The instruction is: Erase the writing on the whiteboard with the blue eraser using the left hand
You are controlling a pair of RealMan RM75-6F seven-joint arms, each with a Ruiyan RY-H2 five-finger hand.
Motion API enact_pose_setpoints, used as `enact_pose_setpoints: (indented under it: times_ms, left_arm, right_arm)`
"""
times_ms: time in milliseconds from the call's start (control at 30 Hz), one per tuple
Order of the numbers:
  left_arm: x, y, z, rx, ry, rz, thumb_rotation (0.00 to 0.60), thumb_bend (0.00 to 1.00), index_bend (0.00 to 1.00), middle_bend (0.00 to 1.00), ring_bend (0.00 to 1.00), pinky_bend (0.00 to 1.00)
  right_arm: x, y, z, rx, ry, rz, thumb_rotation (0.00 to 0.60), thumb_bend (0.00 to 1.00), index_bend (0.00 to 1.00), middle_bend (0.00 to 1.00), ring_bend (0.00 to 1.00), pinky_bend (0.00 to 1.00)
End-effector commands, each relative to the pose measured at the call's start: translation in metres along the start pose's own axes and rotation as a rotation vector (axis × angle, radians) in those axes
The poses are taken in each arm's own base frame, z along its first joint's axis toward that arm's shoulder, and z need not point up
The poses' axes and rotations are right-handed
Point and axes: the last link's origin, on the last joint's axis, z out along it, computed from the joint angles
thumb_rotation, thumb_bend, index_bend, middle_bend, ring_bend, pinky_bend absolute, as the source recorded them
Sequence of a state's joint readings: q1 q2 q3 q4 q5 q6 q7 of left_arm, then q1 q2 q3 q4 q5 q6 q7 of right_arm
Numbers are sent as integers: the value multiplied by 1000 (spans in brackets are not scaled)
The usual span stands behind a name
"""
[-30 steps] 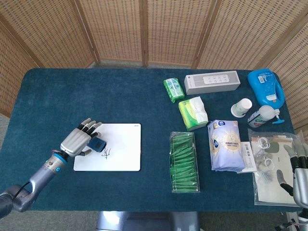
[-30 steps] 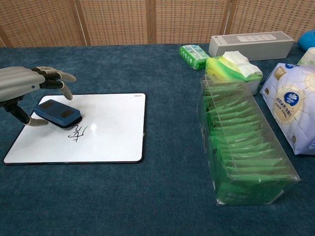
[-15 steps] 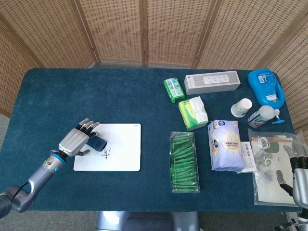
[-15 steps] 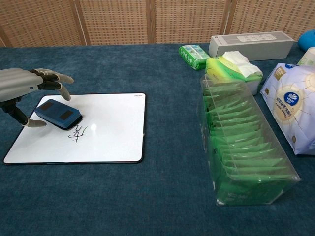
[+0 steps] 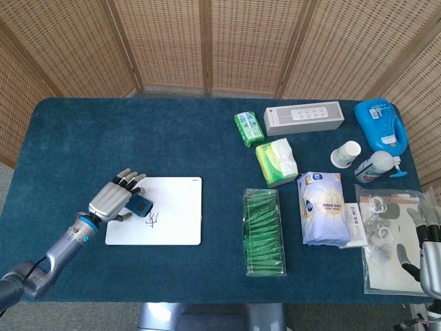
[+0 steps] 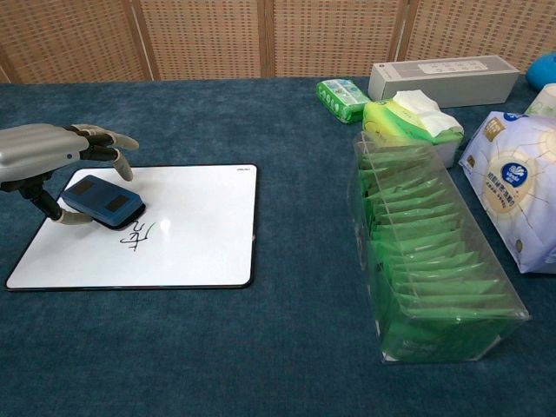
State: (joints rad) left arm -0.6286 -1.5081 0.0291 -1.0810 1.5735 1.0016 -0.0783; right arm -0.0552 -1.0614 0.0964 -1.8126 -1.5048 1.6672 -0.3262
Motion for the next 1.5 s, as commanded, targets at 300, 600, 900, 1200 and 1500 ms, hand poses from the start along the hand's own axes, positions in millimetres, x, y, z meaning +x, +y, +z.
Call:
enact_pose_setpoints:
  times_ms: [300,600,900,1200,1500]
  left_arm:
    - [-2,1,6,1,-8,-6,600,307,368,0,0,0]
    - [3,3,12,-2,19,-35,600,307,485,23,0,0]
    - [21,1,13,-5,72,-73,600,306,566,86,0,0]
    - [34,2,10,-15,81,-65,600,306,610,118,0,0]
    - [21,13,8,-33,33,-71,600,306,624,125,0,0]
  right_arm:
    - [-1,0,0,-4,-5,-4,600,348,163,94,0,56]
    - [-1,0,-1,-7,-7,-7,600,348,164,97,0,56]
    - [-3,-2,1,-3,-11,-4,600,347,171,98,0,56]
    - [-8,-2,1,-3,-18,8,600,348,174,100,0,57]
    - [-8,1,0,-7,-15,11,600,348,174,100,0,57]
